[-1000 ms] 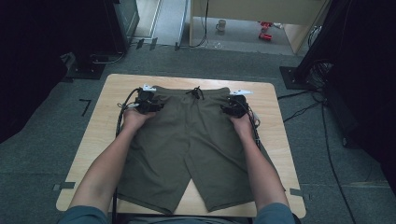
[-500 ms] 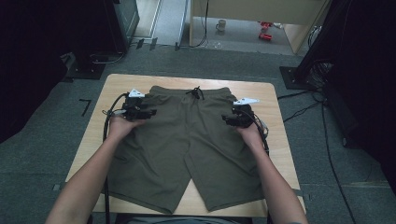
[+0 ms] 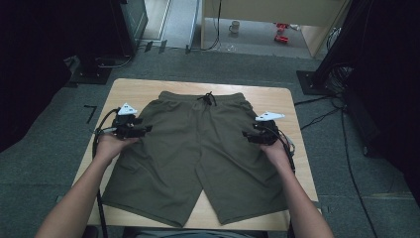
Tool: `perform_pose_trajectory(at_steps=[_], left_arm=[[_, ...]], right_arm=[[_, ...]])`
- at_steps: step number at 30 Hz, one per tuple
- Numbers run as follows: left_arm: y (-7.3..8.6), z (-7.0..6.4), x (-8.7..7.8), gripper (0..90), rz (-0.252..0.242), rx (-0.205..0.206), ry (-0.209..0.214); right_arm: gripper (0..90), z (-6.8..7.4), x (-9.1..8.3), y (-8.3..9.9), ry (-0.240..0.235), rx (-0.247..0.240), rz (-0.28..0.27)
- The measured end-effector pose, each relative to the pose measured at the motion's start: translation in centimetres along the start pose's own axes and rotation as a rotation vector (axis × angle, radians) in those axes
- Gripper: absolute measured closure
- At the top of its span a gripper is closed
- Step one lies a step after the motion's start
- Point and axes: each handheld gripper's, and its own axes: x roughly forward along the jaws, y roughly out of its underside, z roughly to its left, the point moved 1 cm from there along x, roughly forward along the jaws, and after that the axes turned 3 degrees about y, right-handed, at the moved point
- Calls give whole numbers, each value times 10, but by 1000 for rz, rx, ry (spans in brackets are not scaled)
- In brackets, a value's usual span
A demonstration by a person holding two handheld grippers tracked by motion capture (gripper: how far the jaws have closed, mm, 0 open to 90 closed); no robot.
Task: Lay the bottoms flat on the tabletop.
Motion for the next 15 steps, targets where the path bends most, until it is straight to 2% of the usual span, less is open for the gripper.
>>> perform_pose_trajectory(at_steps=[7, 10, 15], left_arm=[[11, 8, -13, 440, -4, -13, -20], [17, 13, -22, 434, 4, 6, -47], [25, 21, -31, 432, 1, -13, -67]], right_arm=[[388, -4, -10, 10, -3, 5, -6], [379, -7, -16, 15, -6, 4, -9], [383, -15, -26, 25, -1, 22, -6]])
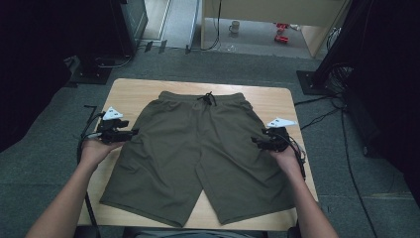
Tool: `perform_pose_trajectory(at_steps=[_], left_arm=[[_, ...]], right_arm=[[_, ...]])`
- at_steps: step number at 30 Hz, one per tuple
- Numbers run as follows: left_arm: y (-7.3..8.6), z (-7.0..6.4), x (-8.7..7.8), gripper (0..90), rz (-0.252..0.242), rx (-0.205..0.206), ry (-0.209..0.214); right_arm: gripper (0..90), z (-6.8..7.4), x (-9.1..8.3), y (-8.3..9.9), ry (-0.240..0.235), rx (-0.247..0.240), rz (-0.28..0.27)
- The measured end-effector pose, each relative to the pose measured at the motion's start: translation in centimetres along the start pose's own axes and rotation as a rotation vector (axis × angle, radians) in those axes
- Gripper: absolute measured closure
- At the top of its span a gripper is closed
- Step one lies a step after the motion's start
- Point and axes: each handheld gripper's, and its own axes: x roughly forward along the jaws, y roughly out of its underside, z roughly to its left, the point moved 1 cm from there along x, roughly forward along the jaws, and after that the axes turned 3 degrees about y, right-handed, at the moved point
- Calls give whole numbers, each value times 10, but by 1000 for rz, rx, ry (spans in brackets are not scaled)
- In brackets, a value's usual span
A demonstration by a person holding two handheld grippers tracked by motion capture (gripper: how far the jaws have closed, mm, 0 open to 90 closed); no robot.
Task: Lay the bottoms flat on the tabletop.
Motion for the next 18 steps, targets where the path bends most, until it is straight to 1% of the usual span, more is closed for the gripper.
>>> perform_pose_trajectory(at_steps=[3, 5, 6, 10, 13, 15, 16, 18], left_arm=[[7, 5, -4, 432, 6, -1, -18], [12, 10, -6, 431, 5, -11, -30], [14, 13, -7, 430, 3, -19, -37], [23, 20, -9, 423, 9, -26, -65], [29, 26, -9, 419, 7, -28, -80], [31, 27, -9, 416, 15, -31, -87], [34, 30, -8, 415, 18, -43, -100], [37, 32, -7, 415, 20, -47, -108]], right_arm=[[382, -5, -6, 5, 6, 3, -6], [383, -9, -9, 9, 14, 8, -6], [383, -11, -11, 11, 16, 12, -5], [387, -21, -17, 20, 31, 36, -1], [386, -28, -20, 27, 54, 29, 11], [386, -33, -22, 32, 72, 18, 15], [386, -36, -23, 34, 78, 21, 14], [386, -41, -24, 39, 85, 38, 10]])
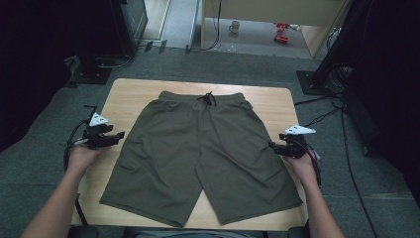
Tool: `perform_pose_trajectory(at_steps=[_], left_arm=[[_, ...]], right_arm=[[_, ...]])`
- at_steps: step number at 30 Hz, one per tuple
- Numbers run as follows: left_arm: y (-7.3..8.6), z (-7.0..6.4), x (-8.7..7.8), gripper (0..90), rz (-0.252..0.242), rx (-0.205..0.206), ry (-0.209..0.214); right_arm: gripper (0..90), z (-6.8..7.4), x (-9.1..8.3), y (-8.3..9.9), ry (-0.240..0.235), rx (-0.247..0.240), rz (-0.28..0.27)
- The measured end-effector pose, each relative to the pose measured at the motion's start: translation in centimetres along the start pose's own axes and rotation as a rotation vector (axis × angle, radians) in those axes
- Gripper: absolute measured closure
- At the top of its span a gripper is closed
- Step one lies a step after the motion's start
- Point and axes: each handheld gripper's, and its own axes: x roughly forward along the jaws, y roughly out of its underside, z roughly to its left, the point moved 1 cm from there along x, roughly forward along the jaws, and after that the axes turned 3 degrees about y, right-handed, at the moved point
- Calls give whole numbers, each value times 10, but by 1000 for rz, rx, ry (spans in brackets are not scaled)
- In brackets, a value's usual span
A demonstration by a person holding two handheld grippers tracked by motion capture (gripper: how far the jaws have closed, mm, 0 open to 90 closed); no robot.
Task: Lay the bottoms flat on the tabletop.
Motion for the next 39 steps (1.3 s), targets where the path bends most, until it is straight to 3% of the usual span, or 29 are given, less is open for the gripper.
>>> perform_pose_trajectory(at_steps=[5, 8, 12, 16, 17, 18, 24, 29, 39], left_arm=[[7, 3, 3, 409, 4, -1, -11], [15, 6, 7, 403, 6, -6, -58], [22, 8, 8, 403, -34, -21, -54], [21, 8, 8, 412, -33, -35, -47], [21, 8, 8, 412, -33, -35, -47], [20, 7, 10, 411, -31, -71, -29], [19, -4, 12, 347, -24, -57, -20], [19, -15, 12, 298, -17, -95, -62], [19, -14, 13, 259, -14, -107, -74]], right_arm=[[385, -10, 0, 8, 23, 30, -3], [383, -17, 3, 13, 42, 37, -3], [384, -25, 6, 19, 70, 66, 2], [383, -31, 9, 22, 87, 91, 2], [383, -31, 9, 22, 87, 91, 2], [378, -30, 10, 21, 93, 94, 2], [272, -20, 14, 18, 69, 73, 12], [170, -10, 18, 15, 92, 93, 31], [126, -7, 18, 16, 118, 119, 41]])
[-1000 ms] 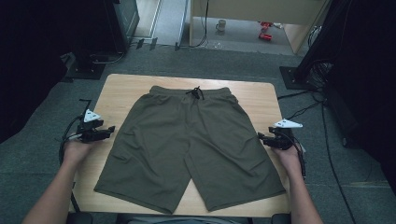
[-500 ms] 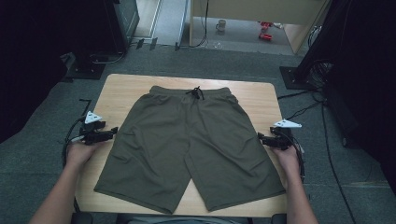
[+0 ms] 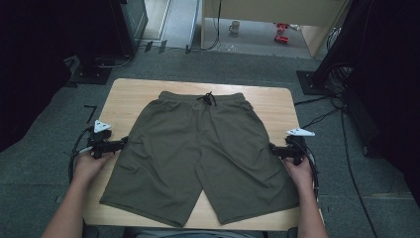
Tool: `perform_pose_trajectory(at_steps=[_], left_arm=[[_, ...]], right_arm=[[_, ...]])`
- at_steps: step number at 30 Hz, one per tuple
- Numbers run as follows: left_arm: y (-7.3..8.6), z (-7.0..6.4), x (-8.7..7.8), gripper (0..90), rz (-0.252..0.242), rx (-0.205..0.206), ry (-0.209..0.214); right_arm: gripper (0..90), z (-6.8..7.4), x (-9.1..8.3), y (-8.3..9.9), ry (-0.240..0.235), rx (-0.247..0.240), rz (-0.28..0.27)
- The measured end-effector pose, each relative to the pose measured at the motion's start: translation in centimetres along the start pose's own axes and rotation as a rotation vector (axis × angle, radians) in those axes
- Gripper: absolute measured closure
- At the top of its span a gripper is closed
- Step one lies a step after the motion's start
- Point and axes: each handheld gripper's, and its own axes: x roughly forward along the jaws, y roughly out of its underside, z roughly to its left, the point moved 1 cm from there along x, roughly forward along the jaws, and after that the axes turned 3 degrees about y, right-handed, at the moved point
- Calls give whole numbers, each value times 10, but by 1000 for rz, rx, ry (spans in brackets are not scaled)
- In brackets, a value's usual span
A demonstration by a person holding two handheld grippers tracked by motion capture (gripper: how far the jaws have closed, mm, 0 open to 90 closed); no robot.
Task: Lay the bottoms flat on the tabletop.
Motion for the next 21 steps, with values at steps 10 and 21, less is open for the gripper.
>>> perform_pose_trajectory(at_steps=[10, 21], left_arm=[[0, -1, 0, 244, 2, -11, -12], [0, -1, 1, 231, 5, -20, -23]], right_arm=[[95, 0, -1, 1, 26, 21, 7], [66, 3, -3, 3, 80, 73, 16]])
